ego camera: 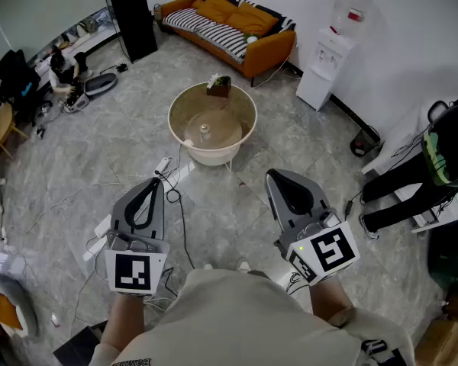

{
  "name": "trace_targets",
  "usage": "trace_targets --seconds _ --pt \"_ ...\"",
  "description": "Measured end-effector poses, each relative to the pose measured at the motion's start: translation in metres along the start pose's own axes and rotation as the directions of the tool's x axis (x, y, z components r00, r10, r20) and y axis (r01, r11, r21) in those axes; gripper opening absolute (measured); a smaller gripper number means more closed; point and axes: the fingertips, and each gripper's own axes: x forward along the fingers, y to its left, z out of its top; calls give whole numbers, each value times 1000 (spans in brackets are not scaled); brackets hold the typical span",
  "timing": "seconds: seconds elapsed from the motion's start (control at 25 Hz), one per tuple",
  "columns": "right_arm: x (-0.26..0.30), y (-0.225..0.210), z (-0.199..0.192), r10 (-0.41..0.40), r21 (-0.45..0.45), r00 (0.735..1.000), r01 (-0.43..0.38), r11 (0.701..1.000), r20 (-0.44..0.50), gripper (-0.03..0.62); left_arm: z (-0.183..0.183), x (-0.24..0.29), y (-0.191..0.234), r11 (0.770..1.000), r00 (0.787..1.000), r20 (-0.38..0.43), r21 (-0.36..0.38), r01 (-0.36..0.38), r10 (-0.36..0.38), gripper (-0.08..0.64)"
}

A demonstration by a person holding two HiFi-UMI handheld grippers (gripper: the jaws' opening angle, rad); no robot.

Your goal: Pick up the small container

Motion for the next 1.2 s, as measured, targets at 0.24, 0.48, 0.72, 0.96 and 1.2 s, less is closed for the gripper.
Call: trace_targets --seconds 0.24,0.48,0.72,0.96,1.2 --pt "0 -2 -1 -5 42 1000 5 999 10 -3 -2 -1 -2 1000 1000 -7 -14 3 -3 6" --pt "-4 -11 -10 -5 43 1000 5 999 -15 -3 5 6 -12 1000 1000 14 -12 9 -9 6" --pt "-16 -28 -20 0 57 1000 1 998 -27 -3 15 14 -34 1000 999 30 -9 11 -10 6" --pt "-34 -57 -30 -15 73 1000 16 997 -9 -3 19 28 -64 1000 1000 14 -5 5 -5 6" --pt "-51 -78 -45 13 77 1000 -13 997 -7 -3 14 40 -96 1000 1000 -28 6 10 -10 6"
